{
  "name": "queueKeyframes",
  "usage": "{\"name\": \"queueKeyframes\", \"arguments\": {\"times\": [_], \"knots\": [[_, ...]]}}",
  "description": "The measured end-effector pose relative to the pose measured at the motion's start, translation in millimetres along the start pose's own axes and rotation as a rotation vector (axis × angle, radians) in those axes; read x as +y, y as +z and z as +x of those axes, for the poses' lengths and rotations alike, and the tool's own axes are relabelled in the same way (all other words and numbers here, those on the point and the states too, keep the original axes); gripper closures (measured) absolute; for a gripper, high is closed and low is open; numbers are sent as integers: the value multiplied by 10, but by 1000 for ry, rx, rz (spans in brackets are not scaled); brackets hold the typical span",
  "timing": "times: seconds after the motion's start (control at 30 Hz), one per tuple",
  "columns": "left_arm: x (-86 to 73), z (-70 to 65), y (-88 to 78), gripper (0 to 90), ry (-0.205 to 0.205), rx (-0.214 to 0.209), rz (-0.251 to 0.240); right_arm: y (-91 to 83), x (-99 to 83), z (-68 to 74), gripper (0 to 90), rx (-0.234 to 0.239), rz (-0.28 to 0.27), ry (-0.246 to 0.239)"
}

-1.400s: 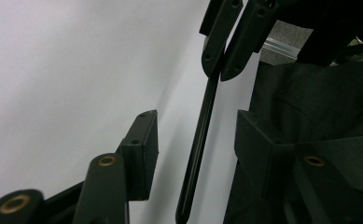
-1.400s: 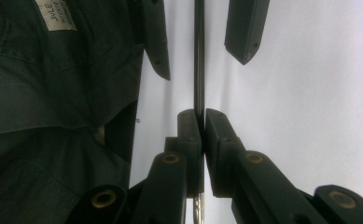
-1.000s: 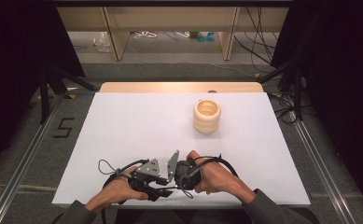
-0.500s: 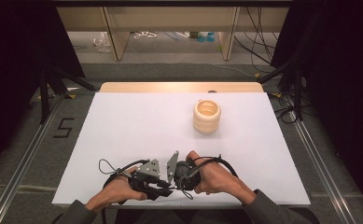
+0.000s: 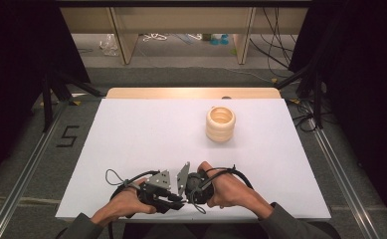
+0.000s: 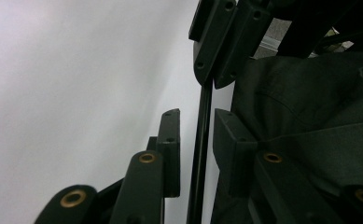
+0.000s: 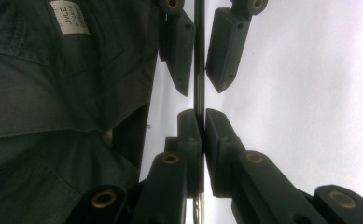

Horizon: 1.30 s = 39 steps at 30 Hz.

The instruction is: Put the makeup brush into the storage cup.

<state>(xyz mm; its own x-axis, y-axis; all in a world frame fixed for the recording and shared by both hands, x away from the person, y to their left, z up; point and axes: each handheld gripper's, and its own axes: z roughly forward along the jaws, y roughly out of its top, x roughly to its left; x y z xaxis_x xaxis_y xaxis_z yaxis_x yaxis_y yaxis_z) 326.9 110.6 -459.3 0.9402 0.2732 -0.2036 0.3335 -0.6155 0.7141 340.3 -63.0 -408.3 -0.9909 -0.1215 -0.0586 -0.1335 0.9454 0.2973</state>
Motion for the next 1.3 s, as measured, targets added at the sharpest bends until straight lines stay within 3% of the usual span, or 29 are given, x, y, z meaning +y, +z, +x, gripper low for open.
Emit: {"name": "queueKeyframes", "arguments": {"times": [0.03, 0.07, 1.0, 1.07, 1.13, 1.17, 1.23, 1.3], "knots": [[0, 0, 0, 729, 0, 0, 0, 0, 0, 0, 858, 0, 0, 0], [0, -6, -2, 733, -3, -10, -2, 10, -7, -20, 858, -7, -12, -34], [-8, -17, -1, 845, 34, -49, 11, 12, 0, -8, 855, 8, -13, -61], [-7, -14, -6, 846, 31, -54, 7, 9, -2, -8, 853, 8, -15, -60], [-6, -11, -16, 846, 25, -44, 2, -19, 2, 3, 836, 13, -16, -24], [-7, 4, -25, 847, 28, -42, 5, -33, -3, -10, 806, -1, -26, -41], [-18, 23, -29, 847, 15, -32, -1, -100, 1, 26, 748, -5, -8, 9], [-23, 31, -43, 846, -3, -26, -5, -181, -5, 29, 690, -30, -27, 24]]}}
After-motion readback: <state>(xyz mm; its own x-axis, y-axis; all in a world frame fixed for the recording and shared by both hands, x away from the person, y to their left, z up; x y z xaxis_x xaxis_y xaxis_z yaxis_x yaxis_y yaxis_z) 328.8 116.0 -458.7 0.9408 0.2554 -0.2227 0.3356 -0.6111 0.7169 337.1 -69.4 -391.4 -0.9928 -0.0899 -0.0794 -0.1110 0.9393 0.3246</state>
